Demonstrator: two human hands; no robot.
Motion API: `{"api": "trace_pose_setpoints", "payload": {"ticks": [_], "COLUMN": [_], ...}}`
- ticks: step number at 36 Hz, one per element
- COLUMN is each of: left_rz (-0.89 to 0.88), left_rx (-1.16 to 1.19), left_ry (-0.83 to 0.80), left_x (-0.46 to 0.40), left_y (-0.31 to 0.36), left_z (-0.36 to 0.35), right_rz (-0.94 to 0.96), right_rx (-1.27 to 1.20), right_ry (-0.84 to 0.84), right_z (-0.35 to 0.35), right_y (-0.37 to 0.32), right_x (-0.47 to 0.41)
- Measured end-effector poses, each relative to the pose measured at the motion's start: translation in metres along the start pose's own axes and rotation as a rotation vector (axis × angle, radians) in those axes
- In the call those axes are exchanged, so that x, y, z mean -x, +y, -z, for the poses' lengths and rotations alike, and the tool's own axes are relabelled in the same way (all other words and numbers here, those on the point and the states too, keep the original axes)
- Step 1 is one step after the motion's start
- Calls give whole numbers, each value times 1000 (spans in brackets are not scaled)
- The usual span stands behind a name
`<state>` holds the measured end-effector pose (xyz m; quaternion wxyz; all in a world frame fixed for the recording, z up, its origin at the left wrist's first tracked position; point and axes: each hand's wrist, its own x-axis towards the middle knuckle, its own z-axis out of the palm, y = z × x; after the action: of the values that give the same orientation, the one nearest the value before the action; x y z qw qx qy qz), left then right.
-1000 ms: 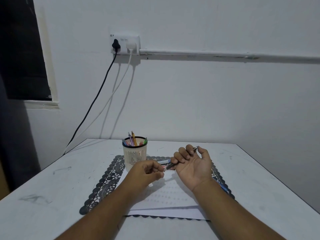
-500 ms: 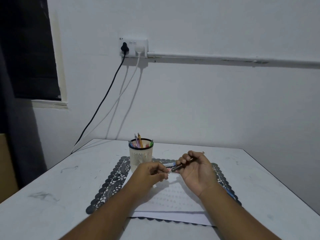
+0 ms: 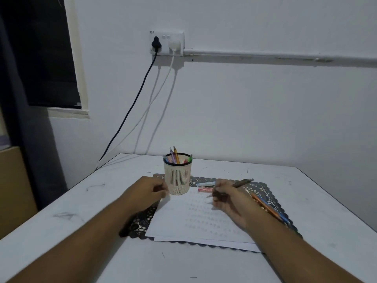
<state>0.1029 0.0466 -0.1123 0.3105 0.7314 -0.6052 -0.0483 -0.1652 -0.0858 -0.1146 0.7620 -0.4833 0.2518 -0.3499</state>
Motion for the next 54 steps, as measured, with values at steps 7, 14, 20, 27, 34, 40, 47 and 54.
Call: {"api": "trace_pose_setpoints", "payload": {"ticks": [7,14,20,27,34,40,47,54], "left_rz": [-135,-112,-92,-67,-52,-45,-46,-65], "left_rx": [-166,-227,-229,-243,-224,-224,-228,-224], "left_ry": [-230,-263,-317,-367,-375,-377,-371,-363], "left_x": [12,19,17,19,22,23,21,20], "left_y": [-37,-43,-41,-37,-34,-31,-33,-35], "left_z": [8,-5,-4,-2,-1,0,-1,-1], "right_rz": [61,-9,-30,39,133,145,140,138], "right_rx": [166,321,358,522,579,593,609,627], "right_ry": [-65,-103,-191,-234,-204,-242,-286,-284], "right_z": [-15,-47,-72,-92,-94,-96,-98,-100], "right_y": [8,22,32,55,61,62,60,58], "right_x": [-4,-13,-22,-22,-26,-24,-20,-18]}}
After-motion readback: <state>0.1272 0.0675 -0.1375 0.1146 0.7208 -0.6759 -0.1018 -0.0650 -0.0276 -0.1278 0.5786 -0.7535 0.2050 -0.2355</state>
